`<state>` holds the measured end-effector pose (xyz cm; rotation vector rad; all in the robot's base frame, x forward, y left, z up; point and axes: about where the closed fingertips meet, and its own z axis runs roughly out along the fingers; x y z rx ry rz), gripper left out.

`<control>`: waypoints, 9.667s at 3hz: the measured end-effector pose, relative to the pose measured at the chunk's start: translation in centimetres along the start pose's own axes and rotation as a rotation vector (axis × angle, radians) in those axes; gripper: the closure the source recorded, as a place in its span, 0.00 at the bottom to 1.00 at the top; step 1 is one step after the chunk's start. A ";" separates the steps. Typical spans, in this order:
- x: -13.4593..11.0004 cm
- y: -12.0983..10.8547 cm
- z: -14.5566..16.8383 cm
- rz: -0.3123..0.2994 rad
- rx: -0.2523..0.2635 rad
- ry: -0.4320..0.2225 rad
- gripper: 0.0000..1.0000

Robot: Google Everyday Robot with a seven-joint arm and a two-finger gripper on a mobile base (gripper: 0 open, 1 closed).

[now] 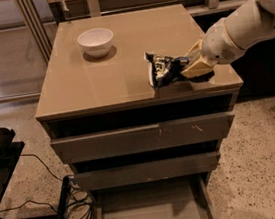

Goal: Place blue chip bag into bottom drawer

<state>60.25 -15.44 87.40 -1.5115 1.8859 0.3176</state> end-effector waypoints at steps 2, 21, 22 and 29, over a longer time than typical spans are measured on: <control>0.8 9.1 -3.9 -0.035 0.040 -0.028 1.00; 42.4 25.4 49.8 0.457 -0.065 -0.085 1.00; 43.2 25.4 51.7 0.462 -0.052 -0.144 1.00; 42.9 25.2 53.2 0.433 -0.069 -0.207 0.00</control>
Offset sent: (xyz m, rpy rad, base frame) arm -0.1623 -0.0074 -0.0165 0.0124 -0.0736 -0.0169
